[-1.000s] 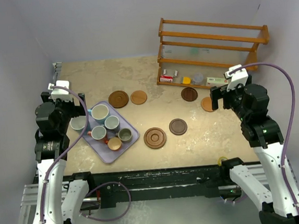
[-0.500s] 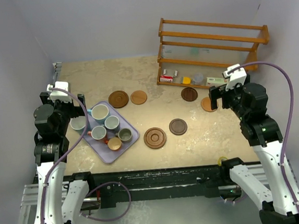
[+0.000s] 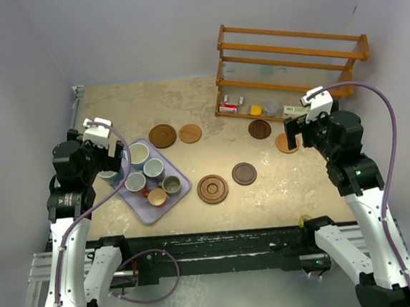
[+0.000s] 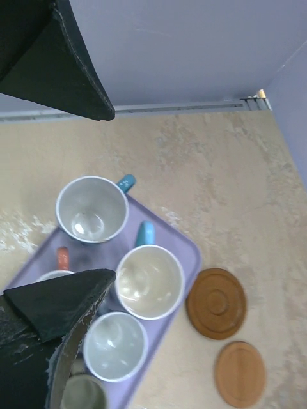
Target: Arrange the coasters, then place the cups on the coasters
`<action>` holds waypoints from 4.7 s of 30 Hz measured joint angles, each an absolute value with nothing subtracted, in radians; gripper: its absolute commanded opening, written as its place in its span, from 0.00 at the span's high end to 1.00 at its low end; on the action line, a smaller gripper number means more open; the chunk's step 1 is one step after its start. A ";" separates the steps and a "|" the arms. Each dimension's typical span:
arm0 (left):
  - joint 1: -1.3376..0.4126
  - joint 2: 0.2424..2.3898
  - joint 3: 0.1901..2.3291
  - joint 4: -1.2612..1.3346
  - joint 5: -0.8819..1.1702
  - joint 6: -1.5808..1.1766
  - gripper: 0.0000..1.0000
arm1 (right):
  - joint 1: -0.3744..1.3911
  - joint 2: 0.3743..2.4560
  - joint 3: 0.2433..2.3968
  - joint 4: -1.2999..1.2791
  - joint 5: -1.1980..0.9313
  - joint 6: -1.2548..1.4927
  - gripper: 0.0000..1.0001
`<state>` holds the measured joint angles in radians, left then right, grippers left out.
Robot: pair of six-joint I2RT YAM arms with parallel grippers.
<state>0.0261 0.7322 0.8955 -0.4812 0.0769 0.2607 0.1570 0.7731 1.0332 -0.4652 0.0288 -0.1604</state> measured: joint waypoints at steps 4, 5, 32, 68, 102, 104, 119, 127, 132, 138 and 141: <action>0.026 0.710 0.889 -0.592 0.091 0.387 0.04 | 0.157 0.780 1.016 -0.457 0.009 -0.168 0.00; 0.026 0.699 0.882 -0.627 0.097 0.429 0.04 | 0.157 0.785 1.013 -0.456 0.006 -0.168 0.00; 0.026 0.691 0.782 -1.042 0.440 0.970 0.09 | 0.157 0.830 0.952 -0.443 -0.047 -0.175 0.00; -0.286 1.057 0.599 -0.999 0.264 1.398 0.51 | 0.157 0.933 0.944 -0.443 -0.017 -0.214 0.00; -0.091 1.276 0.619 -0.892 0.094 1.846 0.95 | 0.157 0.978 0.944 -0.452 -0.018 -0.221 0.00; -0.071 1.303 0.638 -0.891 0.091 1.861 0.96 | 0.157 0.989 0.944 -0.453 -0.018 -0.221 0.00; 0.043 1.390 0.692 -0.819 0.057 1.974 0.97 | 0.163 1.014 0.944 -0.459 -0.018 -0.229 0.00; 0.067 1.298 0.642 -0.780 0.089 1.987 0.83 | 0.167 1.015 0.944 -0.462 -0.018 -0.229 0.00; 0.079 1.111 0.595 -0.828 0.102 1.972 0.62 | 0.173 1.019 0.945 -0.467 -0.018 -0.228 0.00; 0.081 0.973 0.595 -0.970 0.171 1.927 0.53 | 0.177 1.021 0.945 -0.469 -0.018 -0.228 0.00; 0.082 0.947 0.595 -1.039 0.214 1.918 0.51 | 0.177 1.021 0.945 -0.470 -0.017 -0.228 0.00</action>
<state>0.0822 0.9474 0.5945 -1.0389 0.2142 1.9182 0.1768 1.0206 0.9455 -0.4698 -0.0174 -0.2279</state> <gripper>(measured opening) 0.469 0.998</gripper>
